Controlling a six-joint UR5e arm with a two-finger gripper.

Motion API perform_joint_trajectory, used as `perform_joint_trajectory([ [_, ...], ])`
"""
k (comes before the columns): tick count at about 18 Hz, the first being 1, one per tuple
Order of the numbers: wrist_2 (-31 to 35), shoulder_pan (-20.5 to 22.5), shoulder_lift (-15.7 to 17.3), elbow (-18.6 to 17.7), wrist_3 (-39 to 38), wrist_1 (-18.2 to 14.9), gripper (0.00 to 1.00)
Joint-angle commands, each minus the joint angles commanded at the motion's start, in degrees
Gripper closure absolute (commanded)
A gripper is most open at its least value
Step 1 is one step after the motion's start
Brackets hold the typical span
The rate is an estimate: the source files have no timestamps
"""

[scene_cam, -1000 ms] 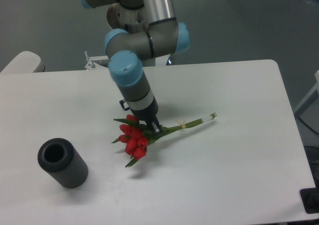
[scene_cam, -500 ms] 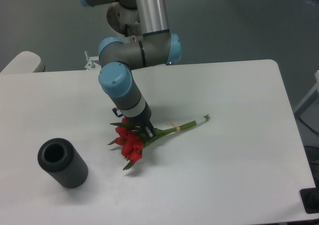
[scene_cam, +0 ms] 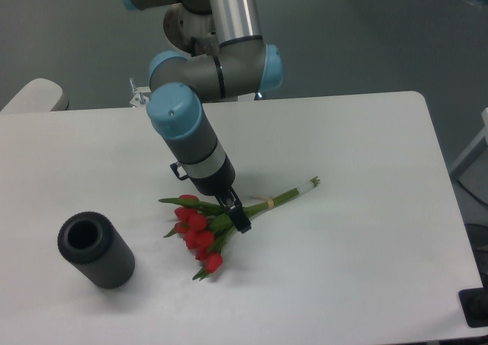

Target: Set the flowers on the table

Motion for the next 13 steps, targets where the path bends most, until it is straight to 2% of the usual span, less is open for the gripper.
perform_joint_trajectory([
  [4, -0.87, 0.09, -0.61, 6.85, -0.61, -6.95, 0.01],
  [9, -9.22, 1.49, -2.37, 16.17, -5.36, -15.65, 0.01],
  [13, -13.87, 3.51, -3.07, 21.63, -5.36, -20.58, 0.01],
])
